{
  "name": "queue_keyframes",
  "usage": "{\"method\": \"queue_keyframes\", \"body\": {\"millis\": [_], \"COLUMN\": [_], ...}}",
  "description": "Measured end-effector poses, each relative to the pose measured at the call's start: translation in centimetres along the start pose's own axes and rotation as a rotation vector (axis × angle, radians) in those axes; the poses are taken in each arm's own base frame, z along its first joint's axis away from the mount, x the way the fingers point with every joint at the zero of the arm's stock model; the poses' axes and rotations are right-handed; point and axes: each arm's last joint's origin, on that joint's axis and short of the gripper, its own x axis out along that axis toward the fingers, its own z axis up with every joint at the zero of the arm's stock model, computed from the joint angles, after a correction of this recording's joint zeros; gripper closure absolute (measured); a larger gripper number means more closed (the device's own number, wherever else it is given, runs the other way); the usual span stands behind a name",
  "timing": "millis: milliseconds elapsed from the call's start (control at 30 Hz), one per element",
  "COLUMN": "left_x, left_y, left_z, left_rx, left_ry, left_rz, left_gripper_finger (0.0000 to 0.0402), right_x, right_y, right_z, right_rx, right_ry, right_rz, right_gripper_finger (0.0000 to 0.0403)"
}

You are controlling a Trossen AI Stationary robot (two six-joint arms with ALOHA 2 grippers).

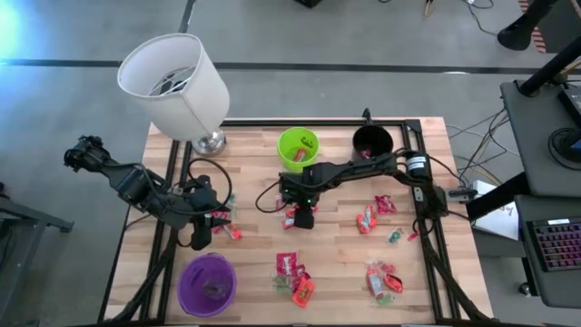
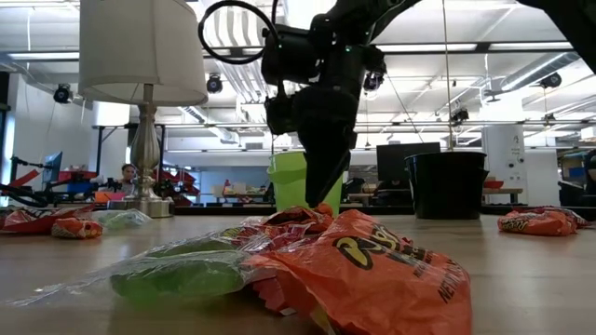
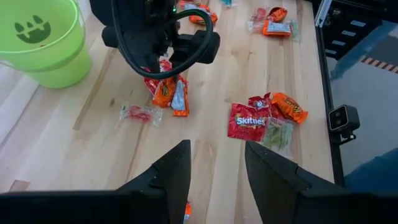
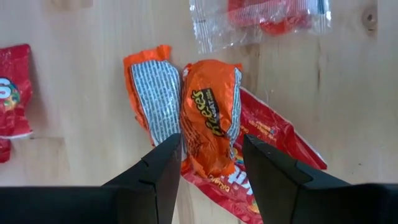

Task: Sort candy
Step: Put the orange chocolate into the green bucket

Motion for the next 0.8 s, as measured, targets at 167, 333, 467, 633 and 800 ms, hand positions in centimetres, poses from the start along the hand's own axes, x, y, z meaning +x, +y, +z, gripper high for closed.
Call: {"method": "queue_keyframes", "body": {"millis": [167, 333, 467, 633, 800], "left_x": [0.0, 0.0, 0.0, 0.0, 0.0], "left_y": [0.0, 0.0, 0.0, 0.0, 0.0], "left_z": [0.0, 0.0, 0.0, 0.0, 0.0], "left_rx": [0.0, 0.0, 0.0, 0.0, 0.0], "left_ry": [0.0, 0.0, 0.0, 0.0, 0.0], "left_rz": [0.0, 0.0, 0.0, 0.0, -0.001], "left_gripper_finger": [0.0267, 0.0267, 0.0267, 0.0267, 0.0267], "right_x": [0.7, 1.4, 1.6, 2.0, 2.1], "right_y": [-0.2, -0.4, -0.5, -0.7, -0.9], "right_z": [-0.6, -1.2, -1.1, -1.5, -1.6], "right_rx": [0.012, 0.029, 0.027, 0.034, 0.051], "right_ry": [0.017, 0.023, 0.003, -0.002, 0.0], "right_rz": [-0.002, -0.003, -0.002, -0.003, -0.002], "right_gripper_finger": [0.0241, 0.0241, 0.0249, 0.0299, 0.0365]}}
